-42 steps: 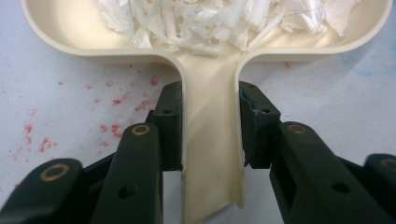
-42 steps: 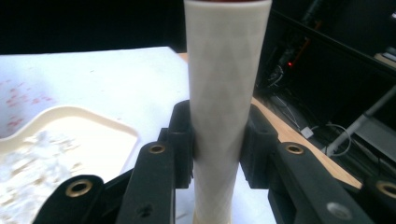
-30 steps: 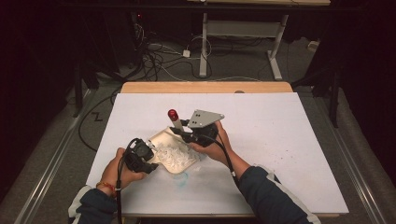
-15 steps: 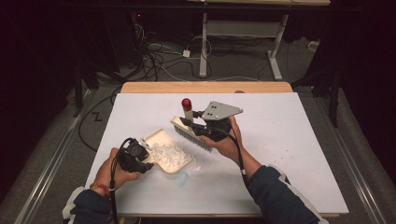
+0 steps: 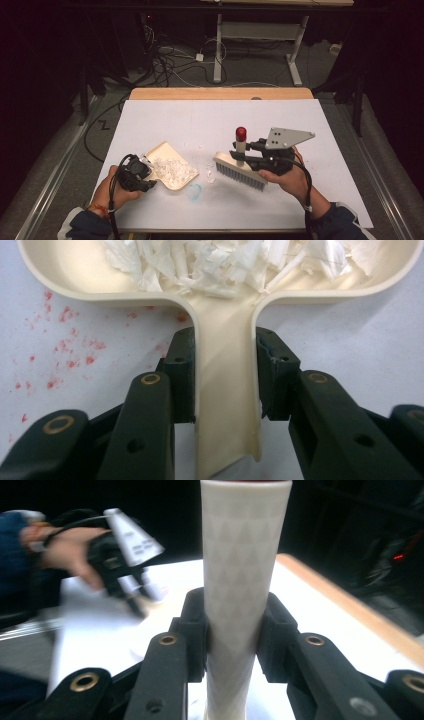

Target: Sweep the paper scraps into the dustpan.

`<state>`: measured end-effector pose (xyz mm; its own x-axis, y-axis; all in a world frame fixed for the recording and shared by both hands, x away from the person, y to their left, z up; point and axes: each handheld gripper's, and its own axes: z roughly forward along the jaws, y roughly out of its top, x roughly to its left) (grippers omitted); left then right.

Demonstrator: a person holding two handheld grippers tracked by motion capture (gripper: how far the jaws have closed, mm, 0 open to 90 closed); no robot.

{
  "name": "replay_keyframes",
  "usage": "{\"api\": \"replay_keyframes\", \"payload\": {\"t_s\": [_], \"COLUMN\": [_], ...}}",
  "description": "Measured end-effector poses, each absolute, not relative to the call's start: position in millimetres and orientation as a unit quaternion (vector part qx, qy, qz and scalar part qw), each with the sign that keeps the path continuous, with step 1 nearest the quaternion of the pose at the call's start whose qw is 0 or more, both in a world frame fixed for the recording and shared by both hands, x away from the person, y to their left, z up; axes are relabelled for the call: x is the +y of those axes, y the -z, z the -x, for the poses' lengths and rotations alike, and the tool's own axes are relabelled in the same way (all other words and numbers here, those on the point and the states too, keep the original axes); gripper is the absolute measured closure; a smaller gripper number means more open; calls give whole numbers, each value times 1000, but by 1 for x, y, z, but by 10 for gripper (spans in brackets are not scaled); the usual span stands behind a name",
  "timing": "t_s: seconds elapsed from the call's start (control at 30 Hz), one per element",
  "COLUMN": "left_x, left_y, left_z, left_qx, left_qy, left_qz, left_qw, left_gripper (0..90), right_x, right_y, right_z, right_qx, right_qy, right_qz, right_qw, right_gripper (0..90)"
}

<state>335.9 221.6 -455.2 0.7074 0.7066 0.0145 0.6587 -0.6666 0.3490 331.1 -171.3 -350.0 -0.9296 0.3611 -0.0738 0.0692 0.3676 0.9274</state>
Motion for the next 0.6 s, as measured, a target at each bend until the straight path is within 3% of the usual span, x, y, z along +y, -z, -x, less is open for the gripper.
{"api": "replay_keyframes", "payload": {"t_s": [0.23, 0.6], "left_x": [218, 217], "left_y": [454, 453], "left_z": [-333, -328], "left_qx": [365, 354], "left_qy": [-77, -74], "left_qz": [-915, -919], "left_qw": [155, 154], "left_gripper": [637, 637], "right_x": [-160, -126], "right_y": [369, 378], "right_z": [-324, -354], "right_qx": [835, 829], "right_qy": [-528, -522], "right_qz": [-121, -131], "right_qw": [100, 149], "right_gripper": [704, 705]}}
